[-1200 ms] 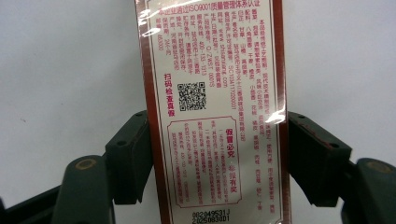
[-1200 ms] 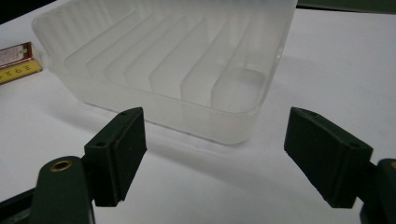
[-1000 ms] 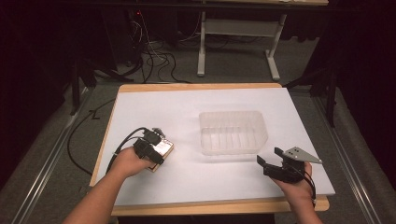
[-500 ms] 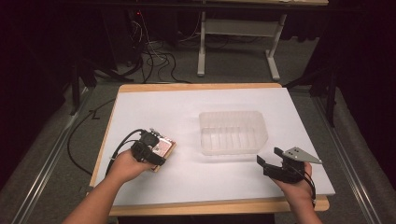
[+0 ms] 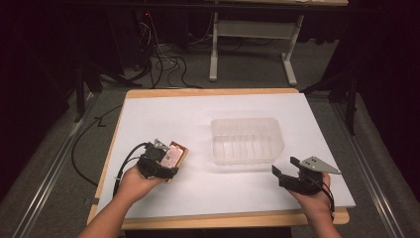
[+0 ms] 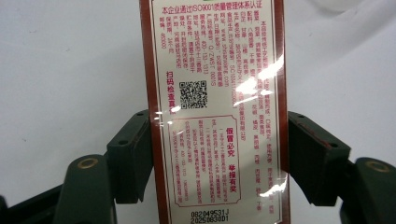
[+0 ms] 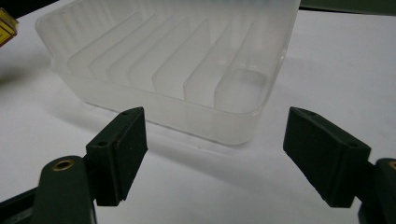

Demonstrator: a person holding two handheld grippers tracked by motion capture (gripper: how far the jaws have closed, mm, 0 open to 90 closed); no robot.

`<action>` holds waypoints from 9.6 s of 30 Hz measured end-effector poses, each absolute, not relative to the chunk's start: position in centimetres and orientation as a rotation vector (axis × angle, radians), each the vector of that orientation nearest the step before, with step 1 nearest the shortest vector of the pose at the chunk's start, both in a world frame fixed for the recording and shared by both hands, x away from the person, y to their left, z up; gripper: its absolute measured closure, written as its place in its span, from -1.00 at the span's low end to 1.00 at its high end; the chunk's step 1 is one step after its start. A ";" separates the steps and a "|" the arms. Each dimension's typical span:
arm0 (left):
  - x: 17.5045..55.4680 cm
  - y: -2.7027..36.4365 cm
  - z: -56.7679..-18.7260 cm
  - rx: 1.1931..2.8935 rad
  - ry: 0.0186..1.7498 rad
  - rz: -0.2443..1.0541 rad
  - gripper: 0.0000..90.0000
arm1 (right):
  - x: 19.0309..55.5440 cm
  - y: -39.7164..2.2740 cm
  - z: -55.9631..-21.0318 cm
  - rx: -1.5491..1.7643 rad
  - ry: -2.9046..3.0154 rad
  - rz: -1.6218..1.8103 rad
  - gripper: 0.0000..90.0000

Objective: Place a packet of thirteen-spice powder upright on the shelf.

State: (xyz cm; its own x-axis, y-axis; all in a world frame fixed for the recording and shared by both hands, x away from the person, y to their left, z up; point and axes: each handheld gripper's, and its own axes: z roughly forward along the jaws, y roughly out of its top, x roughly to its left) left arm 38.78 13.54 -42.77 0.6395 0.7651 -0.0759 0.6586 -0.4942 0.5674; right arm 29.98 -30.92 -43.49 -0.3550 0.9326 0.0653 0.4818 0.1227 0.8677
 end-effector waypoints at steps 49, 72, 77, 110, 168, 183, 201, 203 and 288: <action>31.4 11.5 -41.9 1.882 0.885 0.455 -0.29 | 29.3 -28.7 -42.0 1.297 1.900 1.262 -0.51; 30.4 9.8 -41.5 1.839 0.843 0.474 -0.29 | 32.0 -21.5 -38.6 1.148 1.949 1.388 -0.52; 30.3 8.4 -41.8 1.851 0.809 0.480 -0.29 | 31.6 -21.2 -38.7 1.128 1.983 1.426 -0.53; 28.6 2.9 -43.0 1.912 0.701 0.464 -0.29 | 30.0 -19.3 -39.7 1.137 2.062 1.584 -0.26; 30.4 5.9 -43.1 1.908 0.770 0.413 -0.47 | 29.4 -22.2 -38.8 1.110 1.925 1.535 0.52; 31.7 10.4 -42.0 1.841 0.834 0.497 -0.43 | 29.6 -25.1 -38.0 1.160 1.807 1.480 0.52; 33.2 13.8 -41.9 1.840 0.922 0.555 -0.42 | 29.9 -29.2 -37.5 1.235 1.650 1.386 0.52; 33.3 13.9 -41.9 1.835 0.925 0.557 -0.42 | 30.1 -29.5 -37.5 1.247 1.636 1.383 0.52; 33.0 12.8 -42.5 1.901 0.842 0.528 -0.41 | 38.5 -28.4 -42.2 1.440 1.524 1.070 0.49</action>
State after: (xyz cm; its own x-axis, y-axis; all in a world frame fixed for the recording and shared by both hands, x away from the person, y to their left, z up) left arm 32.98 12.83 -42.50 0.6688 0.7434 0.0072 0.3299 -0.3055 0.8932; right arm 38.48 -28.41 -42.24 -0.0671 0.9976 0.0158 0.3532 0.0090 0.9355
